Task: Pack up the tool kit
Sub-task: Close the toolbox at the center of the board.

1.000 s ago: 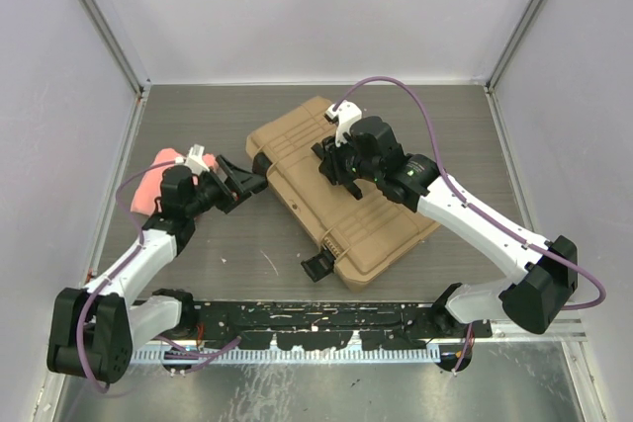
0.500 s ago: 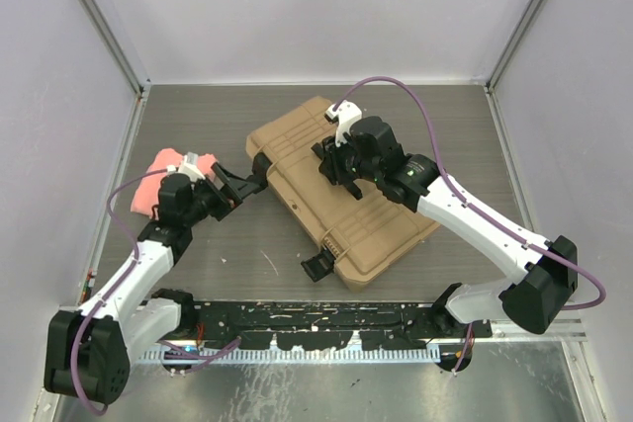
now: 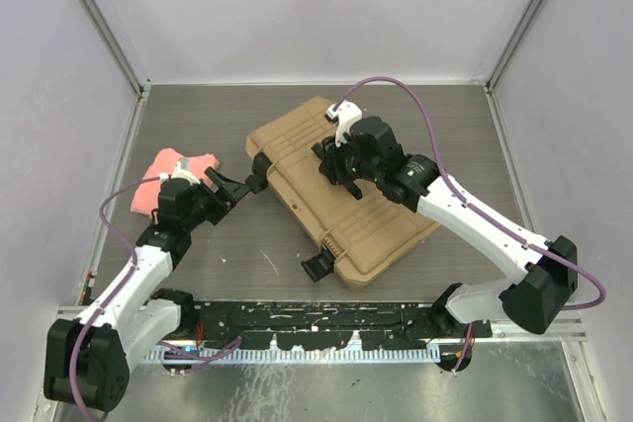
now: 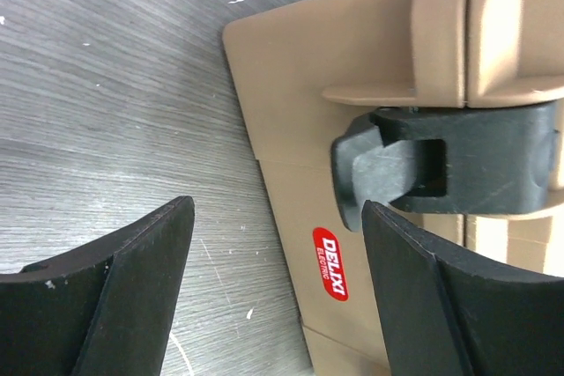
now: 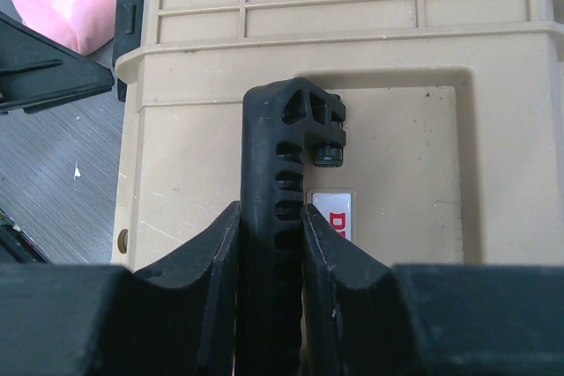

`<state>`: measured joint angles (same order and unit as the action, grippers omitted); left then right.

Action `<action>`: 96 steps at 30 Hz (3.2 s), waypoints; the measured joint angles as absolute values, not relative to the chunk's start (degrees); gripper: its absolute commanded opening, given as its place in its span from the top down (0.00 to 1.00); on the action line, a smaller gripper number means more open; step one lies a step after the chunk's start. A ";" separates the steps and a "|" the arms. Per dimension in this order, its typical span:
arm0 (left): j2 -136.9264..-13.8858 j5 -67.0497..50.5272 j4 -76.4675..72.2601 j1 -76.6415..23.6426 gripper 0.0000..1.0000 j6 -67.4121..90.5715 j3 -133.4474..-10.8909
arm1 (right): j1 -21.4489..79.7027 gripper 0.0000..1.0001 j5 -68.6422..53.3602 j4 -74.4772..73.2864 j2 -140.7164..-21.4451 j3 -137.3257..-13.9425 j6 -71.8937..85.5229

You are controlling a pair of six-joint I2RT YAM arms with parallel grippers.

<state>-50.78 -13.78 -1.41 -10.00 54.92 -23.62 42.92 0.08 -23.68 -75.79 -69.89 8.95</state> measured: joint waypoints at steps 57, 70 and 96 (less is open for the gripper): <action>-71.99 -19.25 -12.45 -10.98 0.26 58.48 -25.08 | 42.48 0.91 -5.48 -22.37 -76.40 -69.82 8.23; -77.58 -21.15 -8.64 -12.45 0.21 54.76 -29.32 | 42.68 0.92 -3.36 -22.31 -76.51 -69.82 9.32; -43.81 -21.58 -1.76 -13.61 0.08 54.59 -18.37 | 45.04 0.93 5.72 -21.28 -79.66 -72.10 15.59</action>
<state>-43.81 -21.58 -1.76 -13.61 54.59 -18.37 45.04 5.72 -21.28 -79.66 -72.10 15.59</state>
